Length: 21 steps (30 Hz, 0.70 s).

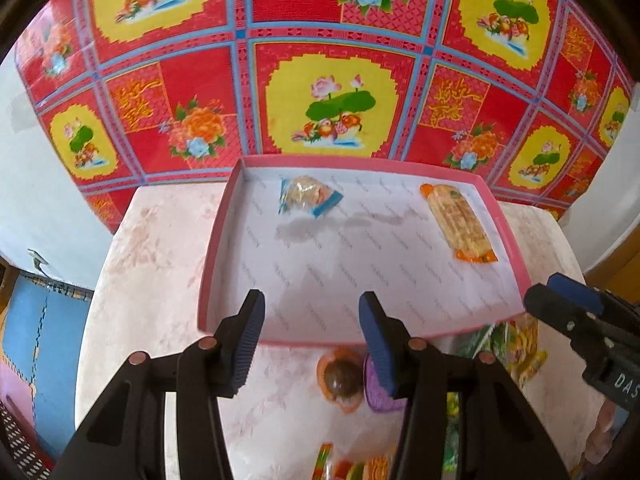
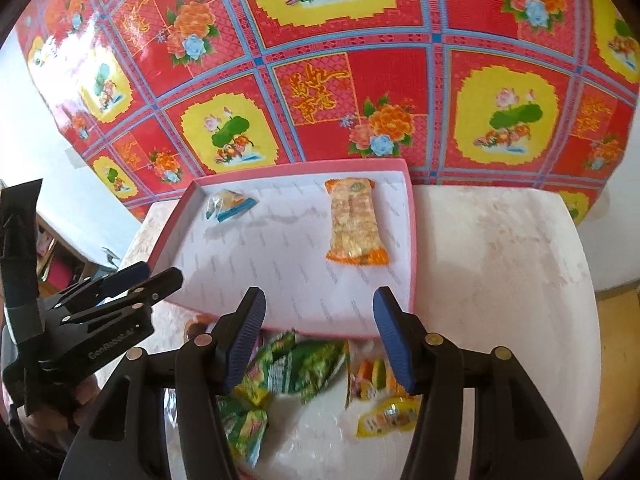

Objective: Organize snacks
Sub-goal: 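Move the left tool to the brown round candy while the right tool approaches the yellow jelly cup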

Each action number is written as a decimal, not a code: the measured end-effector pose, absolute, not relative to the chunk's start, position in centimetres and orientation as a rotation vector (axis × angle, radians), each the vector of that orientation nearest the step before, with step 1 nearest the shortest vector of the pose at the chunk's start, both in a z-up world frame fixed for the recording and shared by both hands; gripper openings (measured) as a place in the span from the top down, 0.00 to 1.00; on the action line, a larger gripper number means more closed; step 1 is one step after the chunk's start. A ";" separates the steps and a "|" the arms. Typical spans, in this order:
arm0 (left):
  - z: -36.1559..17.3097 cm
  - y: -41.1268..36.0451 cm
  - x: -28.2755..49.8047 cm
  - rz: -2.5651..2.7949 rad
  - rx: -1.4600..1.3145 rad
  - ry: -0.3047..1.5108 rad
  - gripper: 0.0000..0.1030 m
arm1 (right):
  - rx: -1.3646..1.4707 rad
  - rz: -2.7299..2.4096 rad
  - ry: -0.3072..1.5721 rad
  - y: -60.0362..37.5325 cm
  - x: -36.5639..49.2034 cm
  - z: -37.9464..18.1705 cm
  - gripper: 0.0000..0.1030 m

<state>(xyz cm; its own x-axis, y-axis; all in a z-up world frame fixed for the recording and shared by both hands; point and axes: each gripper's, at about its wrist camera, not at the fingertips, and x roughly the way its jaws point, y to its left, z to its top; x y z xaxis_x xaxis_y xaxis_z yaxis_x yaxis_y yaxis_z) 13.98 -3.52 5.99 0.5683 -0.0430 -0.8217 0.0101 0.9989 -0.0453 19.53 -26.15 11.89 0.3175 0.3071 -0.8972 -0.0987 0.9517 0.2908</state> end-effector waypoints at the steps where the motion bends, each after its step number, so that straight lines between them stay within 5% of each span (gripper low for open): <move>1: 5.9 -3.4 13.7 -0.030 -0.037 0.968 0.50 | 0.199 0.263 1.224 -26.3 19.2 11.9 0.44; 21: 3.5 -2.5 11.7 -0.023 -0.048 1.035 0.50 | 0.222 0.177 1.288 -29.7 15.0 9.7 0.44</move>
<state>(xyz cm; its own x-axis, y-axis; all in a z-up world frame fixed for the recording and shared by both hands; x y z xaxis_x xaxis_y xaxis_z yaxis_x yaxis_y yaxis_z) 11.66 -2.50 3.47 0.5107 -0.0421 -0.8587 -0.0034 0.9987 -0.0510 15.03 -29.67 9.70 0.2701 0.2536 -0.9288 -0.0063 0.9651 0.2616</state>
